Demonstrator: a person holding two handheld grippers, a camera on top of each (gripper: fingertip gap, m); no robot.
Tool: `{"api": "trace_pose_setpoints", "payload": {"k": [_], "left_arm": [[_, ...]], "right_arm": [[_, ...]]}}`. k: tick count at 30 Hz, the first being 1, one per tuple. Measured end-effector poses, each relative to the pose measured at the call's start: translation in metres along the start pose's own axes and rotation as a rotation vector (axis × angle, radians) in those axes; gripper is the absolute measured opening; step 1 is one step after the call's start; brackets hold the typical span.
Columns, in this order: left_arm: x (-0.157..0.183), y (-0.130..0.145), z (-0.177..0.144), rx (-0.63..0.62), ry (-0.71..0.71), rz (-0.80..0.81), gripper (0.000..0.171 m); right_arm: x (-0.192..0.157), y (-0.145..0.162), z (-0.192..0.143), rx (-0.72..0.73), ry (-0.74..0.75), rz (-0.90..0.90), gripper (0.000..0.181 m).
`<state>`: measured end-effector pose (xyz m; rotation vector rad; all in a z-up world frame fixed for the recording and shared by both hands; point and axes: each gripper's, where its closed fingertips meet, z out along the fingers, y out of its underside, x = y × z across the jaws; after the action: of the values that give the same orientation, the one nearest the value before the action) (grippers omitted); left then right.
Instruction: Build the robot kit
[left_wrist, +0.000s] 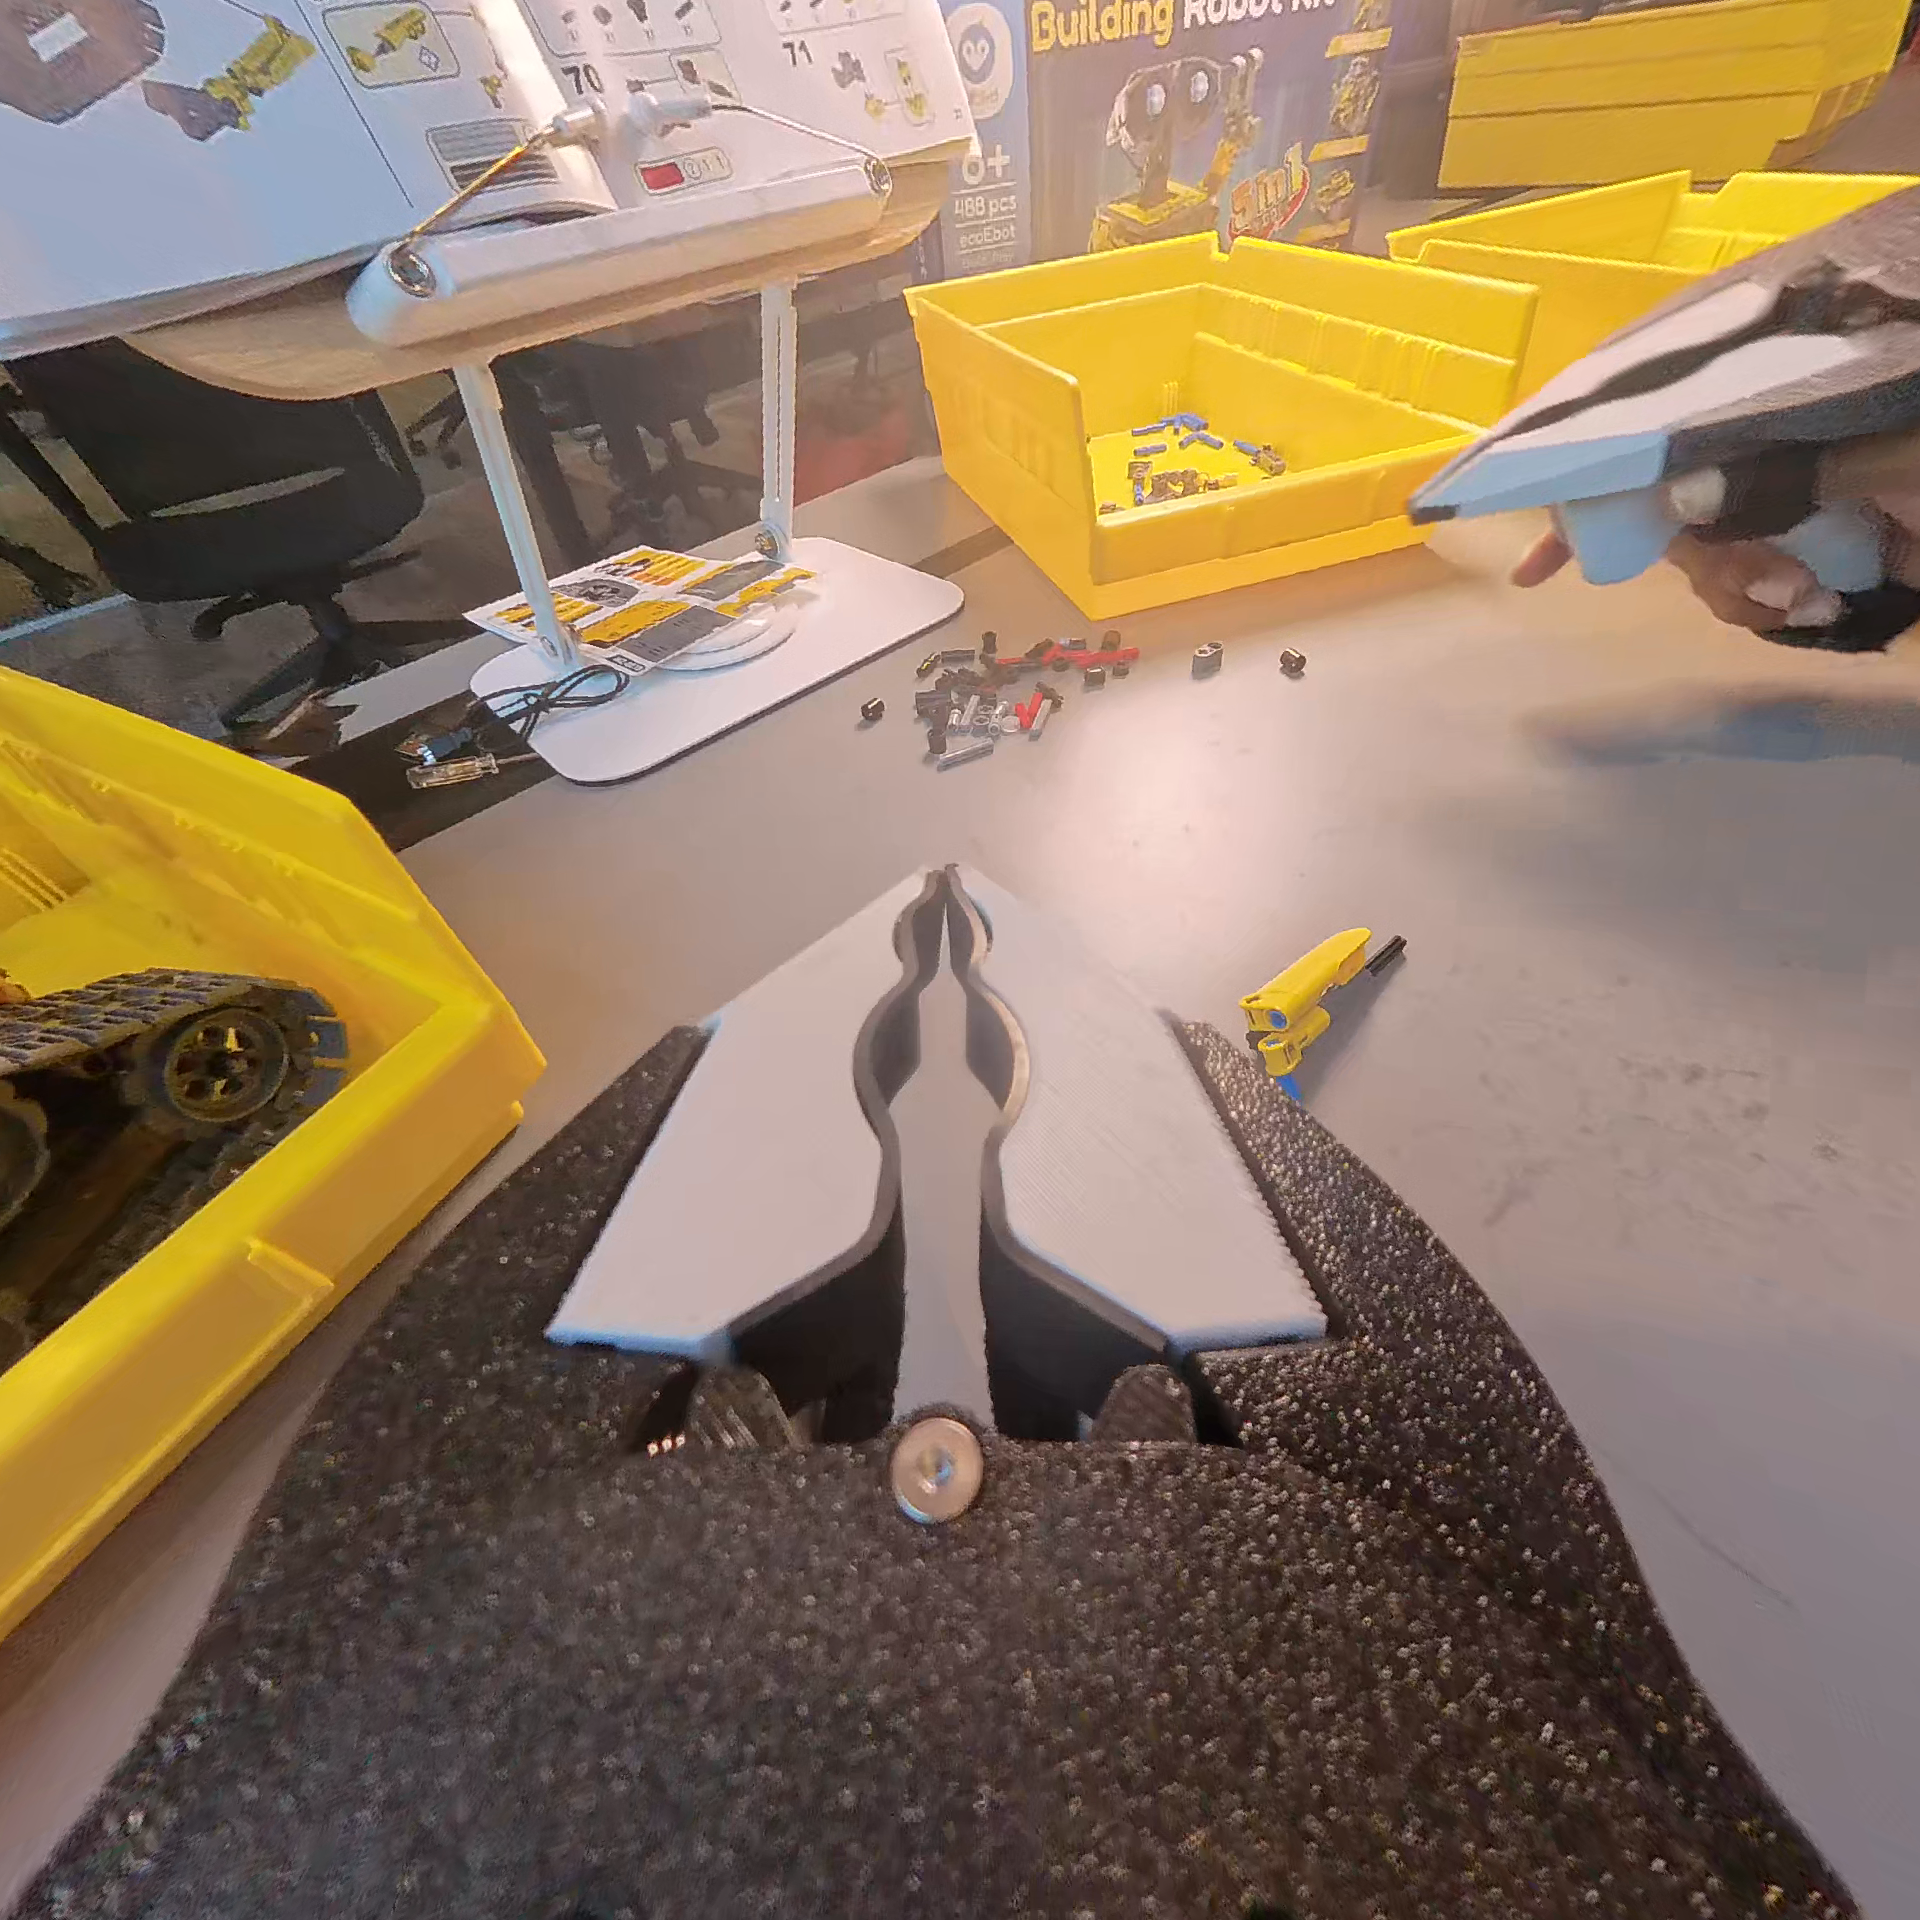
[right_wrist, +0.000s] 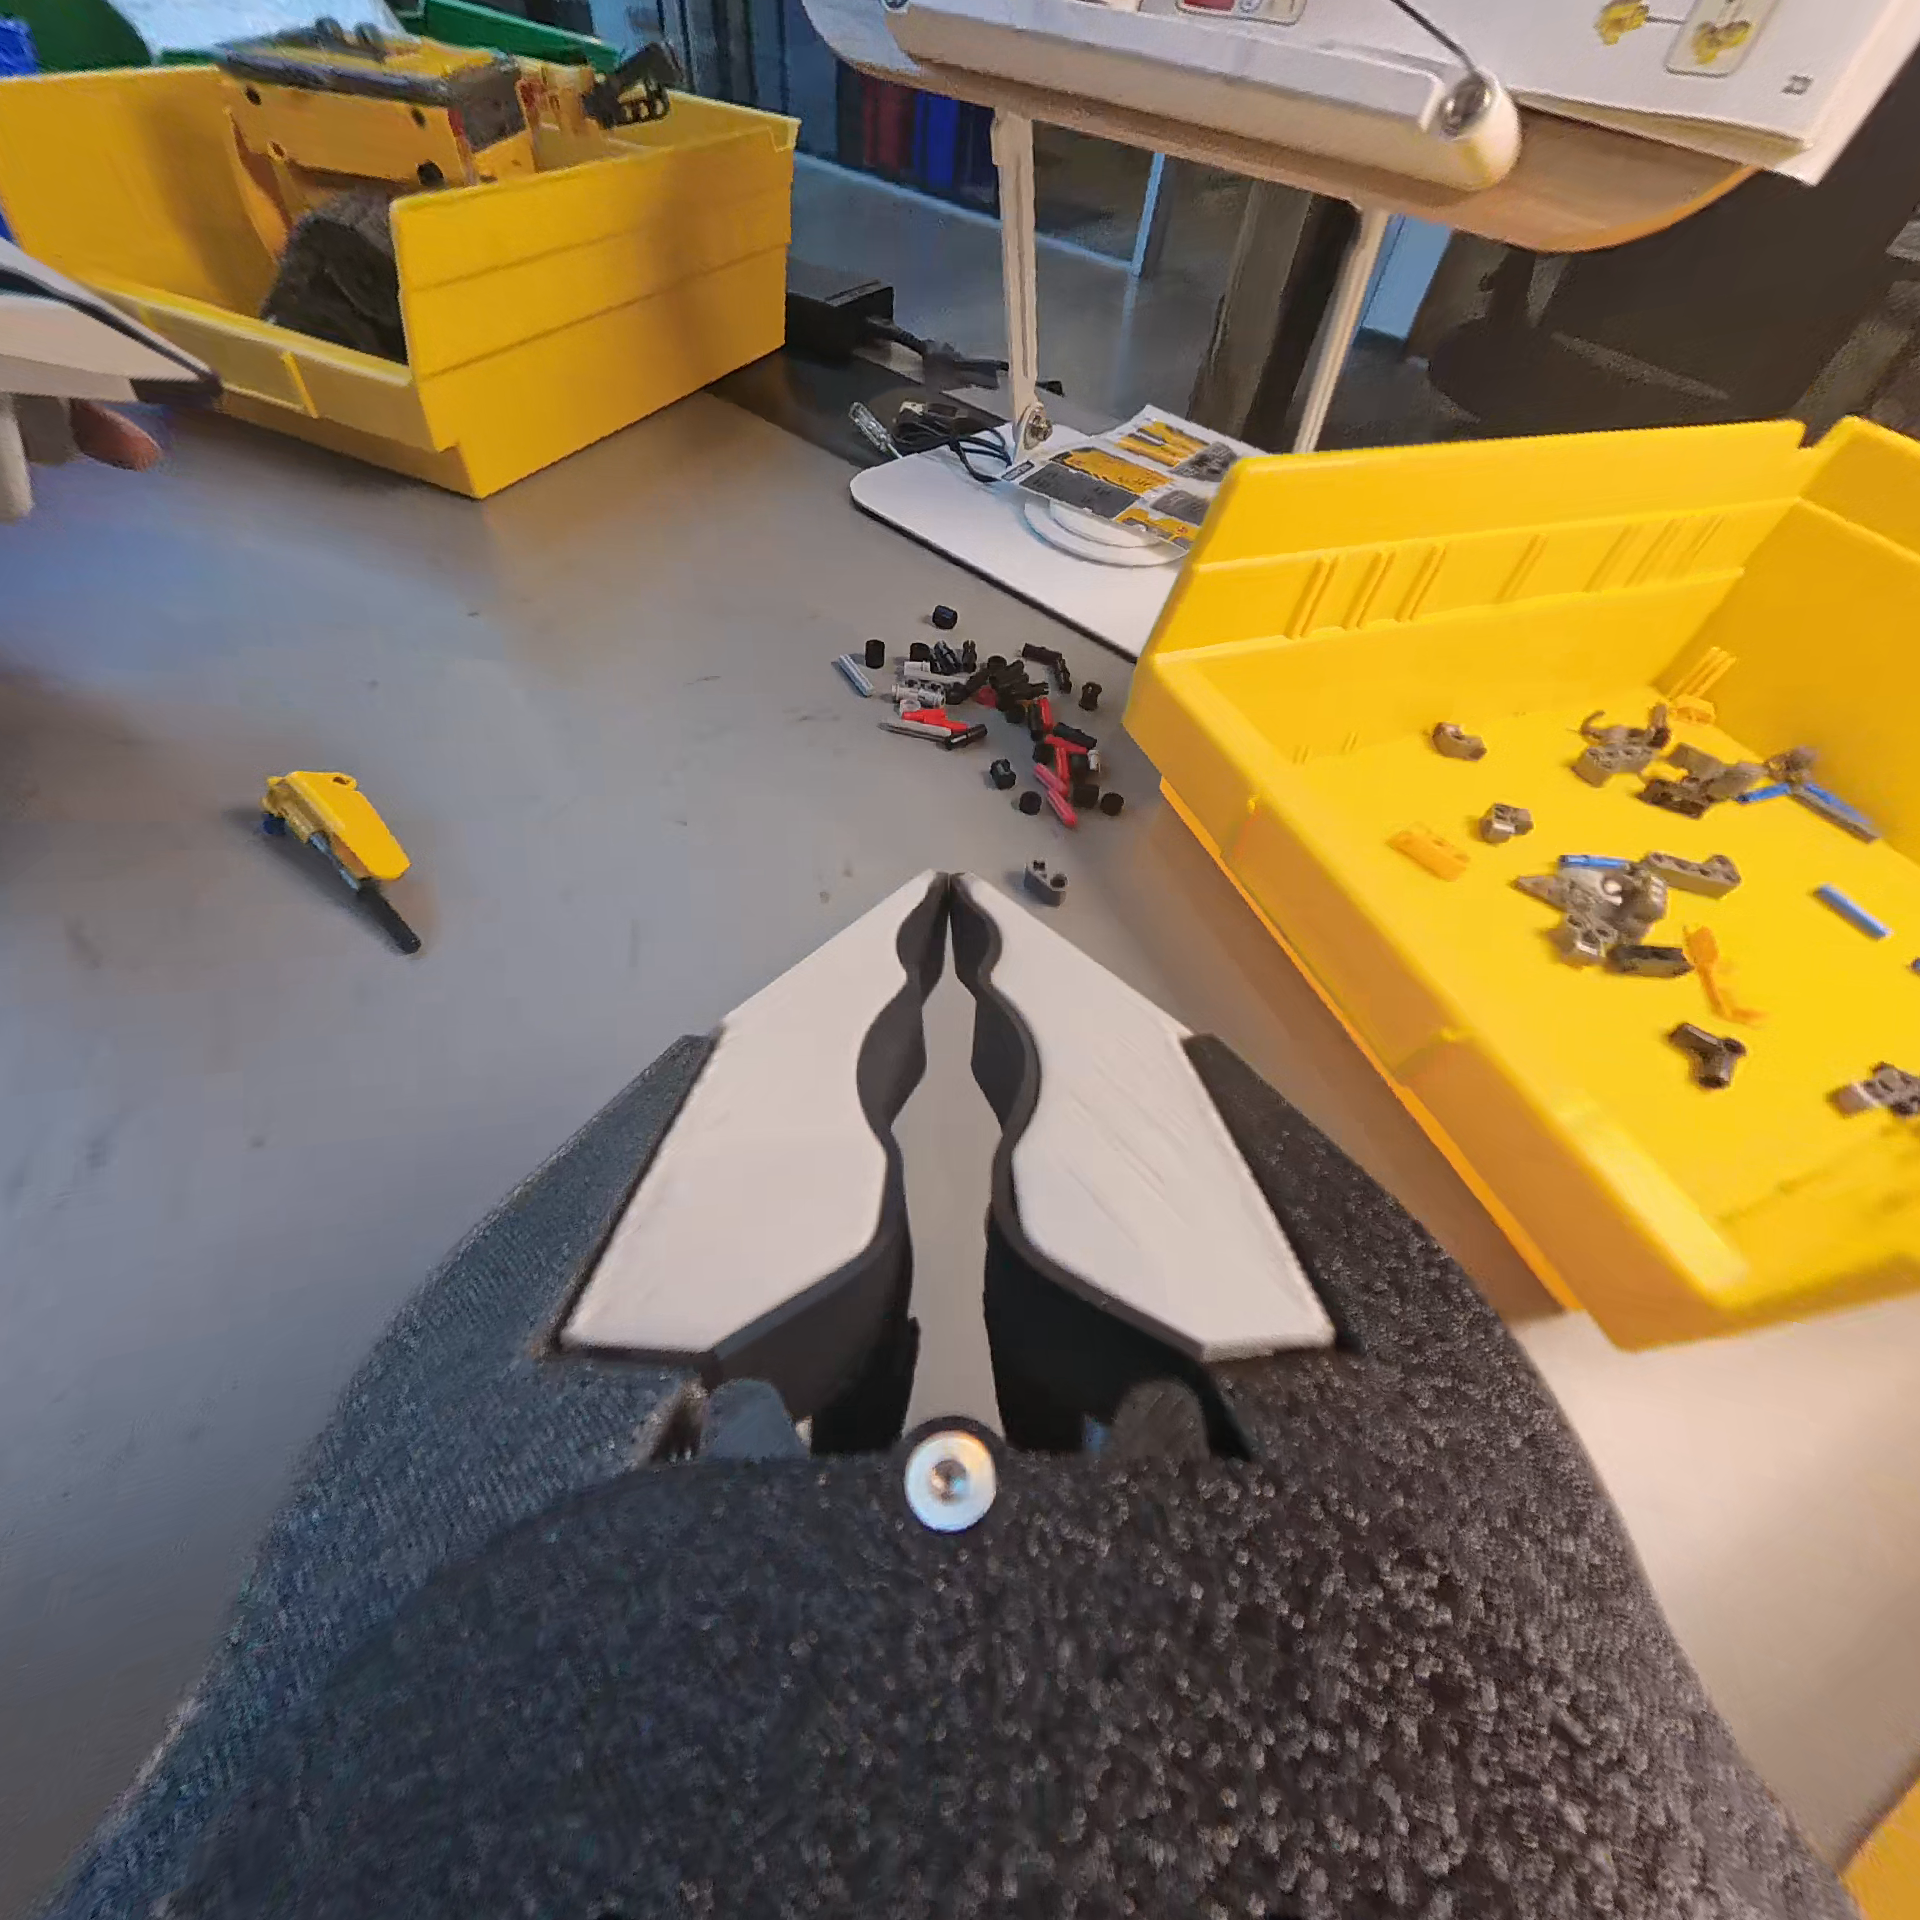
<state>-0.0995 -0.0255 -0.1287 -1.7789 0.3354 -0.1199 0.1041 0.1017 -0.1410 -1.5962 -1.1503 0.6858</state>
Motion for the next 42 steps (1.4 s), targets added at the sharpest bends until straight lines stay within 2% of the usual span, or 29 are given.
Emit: {"api": "trace_pose_setpoints", "payload": {"k": [4, 8, 10, 12, 16, 23, 36, 39, 42], "left_arm": [[0.004, -0.001, 0.0, 0.0, 0.012, 0.009, 0.0], [0.007, -0.003, -0.002, 0.007, 0.02, 0.025, 0.0], [0.008, -0.004, -0.004, 0.011, 0.021, 0.035, 0.0], [0.009, -0.006, -0.005, 0.016, 0.028, 0.04, 0.001], [0.014, -0.007, -0.004, 0.013, 0.053, 0.041, 0.002], [0.02, -0.009, -0.005, 0.012, 0.065, 0.075, 0.003], [0.017, -0.004, -0.003, -0.001, 0.065, 0.059, 0.004], [0.016, -0.004, -0.003, -0.004, 0.063, 0.058, 0.004], [0.015, -0.003, -0.003, -0.005, 0.061, 0.054, 0.005]], "right_arm": [[0.012, -0.024, 0.055, -0.09, 0.02, -0.022, 0.003], [0.025, -0.02, 0.113, -0.278, 0.012, -0.039, 0.014], [0.027, -0.012, 0.128, -0.374, -0.022, -0.038, 0.018], [0.031, -0.013, 0.136, -0.401, -0.032, -0.028, 0.018], [0.029, -0.006, 0.142, -0.498, -0.078, 0.029, 0.019], [0.016, 0.023, 0.129, -0.654, -0.19, -0.008, 0.018], [0.009, 0.032, 0.129, -0.631, -0.244, -0.042, 0.006], [-0.011, 0.022, 0.117, -0.565, -0.335, -0.122, 0.007], [-0.048, 0.015, 0.092, -0.524, -0.463, -0.19, 0.007]]}}
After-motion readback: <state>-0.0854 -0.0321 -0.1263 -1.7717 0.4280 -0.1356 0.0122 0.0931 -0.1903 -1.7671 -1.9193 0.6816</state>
